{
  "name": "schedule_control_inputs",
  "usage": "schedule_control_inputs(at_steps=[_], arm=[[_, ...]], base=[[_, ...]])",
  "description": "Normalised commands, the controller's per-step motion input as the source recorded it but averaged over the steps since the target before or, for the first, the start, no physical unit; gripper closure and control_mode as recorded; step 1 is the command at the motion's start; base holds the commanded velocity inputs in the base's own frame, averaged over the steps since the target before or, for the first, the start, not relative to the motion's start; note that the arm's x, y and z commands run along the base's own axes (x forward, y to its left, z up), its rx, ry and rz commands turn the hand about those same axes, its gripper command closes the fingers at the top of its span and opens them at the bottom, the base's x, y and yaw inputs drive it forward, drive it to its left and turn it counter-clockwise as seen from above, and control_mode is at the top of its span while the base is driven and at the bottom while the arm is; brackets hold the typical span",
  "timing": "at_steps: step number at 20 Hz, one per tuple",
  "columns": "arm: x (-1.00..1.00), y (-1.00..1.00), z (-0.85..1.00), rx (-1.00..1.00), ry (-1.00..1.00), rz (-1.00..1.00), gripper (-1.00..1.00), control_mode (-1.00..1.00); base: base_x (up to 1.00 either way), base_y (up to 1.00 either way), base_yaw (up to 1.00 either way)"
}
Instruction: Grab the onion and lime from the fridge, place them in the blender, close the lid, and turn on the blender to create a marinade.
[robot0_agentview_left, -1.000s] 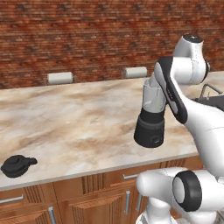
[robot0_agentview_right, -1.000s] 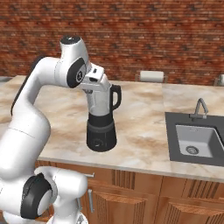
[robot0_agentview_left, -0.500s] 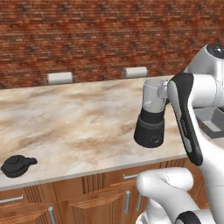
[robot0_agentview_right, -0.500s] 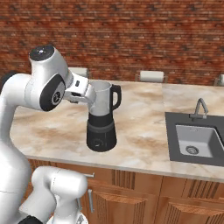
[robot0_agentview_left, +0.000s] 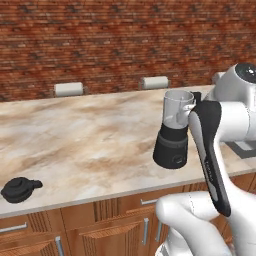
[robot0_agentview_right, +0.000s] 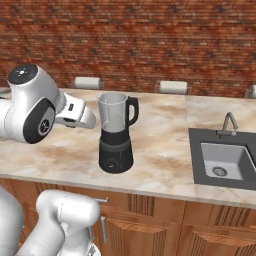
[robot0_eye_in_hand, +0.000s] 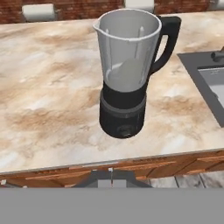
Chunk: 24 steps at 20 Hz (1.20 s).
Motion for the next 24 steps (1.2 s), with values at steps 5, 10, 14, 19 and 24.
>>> schedule_control_inputs(at_steps=[5, 10, 14, 19, 24], arm=[[-0.26, 0.81, 0.03, -0.01, 0.00, 0.01, 1.00, -1.00], [-0.10, 1.00, 0.00, -0.09, 0.00, 0.01, -1.00, -1.00], [-0.15, 0.76, 0.00, -0.08, 0.00, 0.00, -1.00, -1.00], [-0.56, -0.17, -0.03, 0.00, -0.02, 0.02, -1.00, -1.00], [-0.36, -0.06, -0.25, 0.00, 0.00, 0.00, -1.00, -1.00]], base=[[0.00, 0.00, 0.00], [0.00, 0.00, 0.00], [0.00, 0.00, 0.00], [0.00, 0.00, 0.00], [0.00, 0.00, 0.00]])
